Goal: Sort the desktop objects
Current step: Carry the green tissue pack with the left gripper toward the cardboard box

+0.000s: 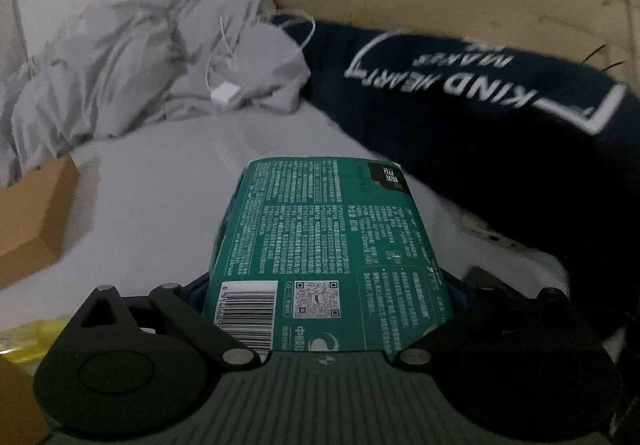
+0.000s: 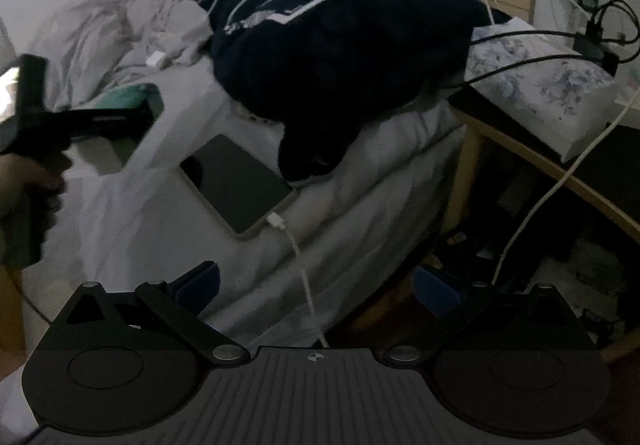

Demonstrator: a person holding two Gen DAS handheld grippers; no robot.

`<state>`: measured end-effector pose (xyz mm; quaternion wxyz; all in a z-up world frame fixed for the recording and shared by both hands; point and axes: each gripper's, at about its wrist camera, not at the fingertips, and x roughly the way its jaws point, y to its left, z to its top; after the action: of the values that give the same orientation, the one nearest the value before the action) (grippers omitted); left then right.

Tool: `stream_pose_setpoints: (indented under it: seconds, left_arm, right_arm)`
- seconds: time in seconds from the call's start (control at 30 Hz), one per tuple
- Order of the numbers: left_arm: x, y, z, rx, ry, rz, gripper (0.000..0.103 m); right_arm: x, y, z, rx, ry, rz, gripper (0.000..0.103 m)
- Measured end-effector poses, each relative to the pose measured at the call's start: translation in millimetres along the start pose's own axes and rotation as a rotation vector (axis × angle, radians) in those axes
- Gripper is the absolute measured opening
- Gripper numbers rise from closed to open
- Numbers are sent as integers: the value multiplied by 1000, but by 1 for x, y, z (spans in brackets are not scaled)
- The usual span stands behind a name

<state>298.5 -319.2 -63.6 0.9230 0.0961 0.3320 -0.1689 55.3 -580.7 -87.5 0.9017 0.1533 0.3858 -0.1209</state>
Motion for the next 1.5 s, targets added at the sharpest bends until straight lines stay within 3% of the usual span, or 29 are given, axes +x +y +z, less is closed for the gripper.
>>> stream_pose_setpoints:
  seconds: [0.43,0.8,1.0,1.5]
  left_arm:
    - [-145,33,-1,-10,-135,-16,100]
    - [-246,64,-26,-44,-265,25,100]
    - [-274,95,-44,-93,-281,96,100]
    - [-322,163,-98,-245,-280,273,100]
  right_arm:
    - [-17,26,4,-24,-52,50,103]
    - [-37,63,8,-73,-133,171,103]
    - [-44,86,11,-60,-136,247,103]
    - [-75,192,0,-251,-202,411,103]
